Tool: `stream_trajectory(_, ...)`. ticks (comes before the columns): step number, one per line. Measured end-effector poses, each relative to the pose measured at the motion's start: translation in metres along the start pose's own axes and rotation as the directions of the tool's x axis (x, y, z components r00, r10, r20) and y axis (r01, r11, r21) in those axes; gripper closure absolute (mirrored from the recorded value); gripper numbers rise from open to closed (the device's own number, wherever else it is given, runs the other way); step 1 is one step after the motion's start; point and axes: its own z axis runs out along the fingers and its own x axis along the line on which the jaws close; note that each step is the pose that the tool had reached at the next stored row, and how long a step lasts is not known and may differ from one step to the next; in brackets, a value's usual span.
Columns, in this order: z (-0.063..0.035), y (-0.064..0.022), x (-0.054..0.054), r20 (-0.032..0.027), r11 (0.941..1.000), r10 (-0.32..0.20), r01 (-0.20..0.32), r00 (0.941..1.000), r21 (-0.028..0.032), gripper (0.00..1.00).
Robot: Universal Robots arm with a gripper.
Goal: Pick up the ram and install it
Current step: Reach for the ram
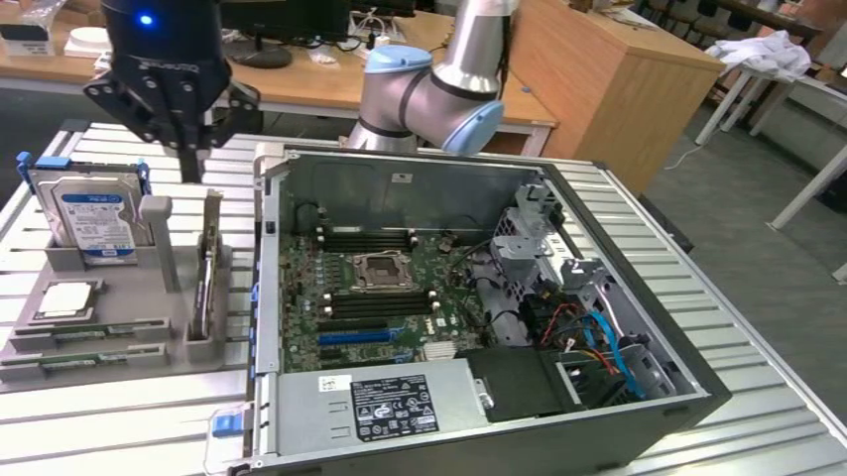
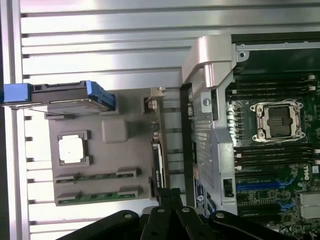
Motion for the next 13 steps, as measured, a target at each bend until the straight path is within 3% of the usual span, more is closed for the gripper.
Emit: stream_trajectory(13, -0.0009, -0.0030, 0.040, 0.0000, 1.0000, 0.000, 0.000, 1.0000, 0.0001, 0.89)
